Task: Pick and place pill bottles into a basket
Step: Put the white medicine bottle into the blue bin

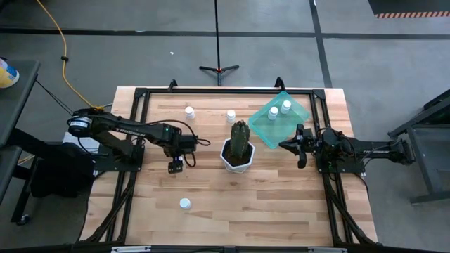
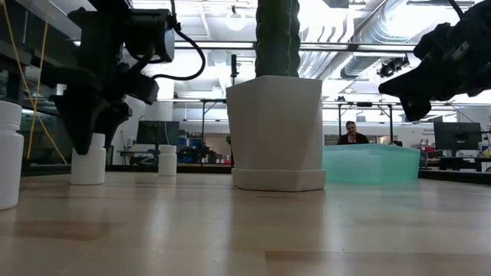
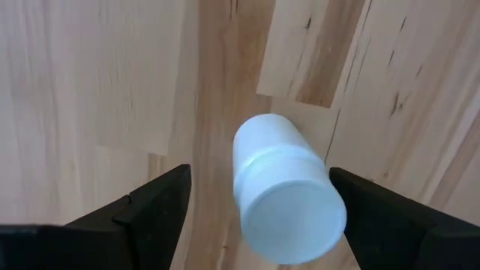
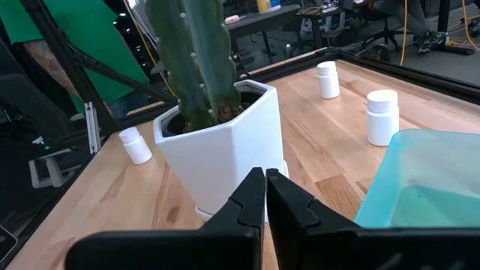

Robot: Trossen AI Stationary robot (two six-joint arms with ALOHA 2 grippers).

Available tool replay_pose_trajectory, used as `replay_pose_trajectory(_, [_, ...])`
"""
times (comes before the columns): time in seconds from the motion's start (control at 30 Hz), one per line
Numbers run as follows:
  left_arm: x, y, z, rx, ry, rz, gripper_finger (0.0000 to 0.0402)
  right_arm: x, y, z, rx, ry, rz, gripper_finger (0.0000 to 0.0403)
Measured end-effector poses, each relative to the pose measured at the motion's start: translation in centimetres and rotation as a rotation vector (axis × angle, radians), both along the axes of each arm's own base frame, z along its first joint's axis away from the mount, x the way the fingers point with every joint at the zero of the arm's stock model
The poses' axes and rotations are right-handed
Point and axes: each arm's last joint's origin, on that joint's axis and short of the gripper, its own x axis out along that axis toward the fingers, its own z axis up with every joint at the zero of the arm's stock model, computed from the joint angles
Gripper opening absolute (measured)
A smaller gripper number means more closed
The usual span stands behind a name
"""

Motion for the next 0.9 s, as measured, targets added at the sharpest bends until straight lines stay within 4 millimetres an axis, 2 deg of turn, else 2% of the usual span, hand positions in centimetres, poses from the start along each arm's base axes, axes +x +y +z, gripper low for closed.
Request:
replay_pose_trajectory(0.23, [-0.07, -0.01, 0.00, 0.001, 0.007, -0.014, 0.0334, 0.00, 0.00, 0.00, 0.000, 0.000, 0.000, 0.0003])
replay_pose_trajectory(0.8, [0.03, -0.01, 0.02, 0.001, -0.003, -0.014, 0.0209, 0.00, 0.00, 0.00, 0.000, 0.000, 0.000, 0.0002])
replay_pose_trajectory(0.9, [0.03, -0.01, 0.04, -0.002, -0.003, -0.013, 0.0205, 0.00, 0.00, 0.00, 0.000, 0.000, 0.000, 0.0002])
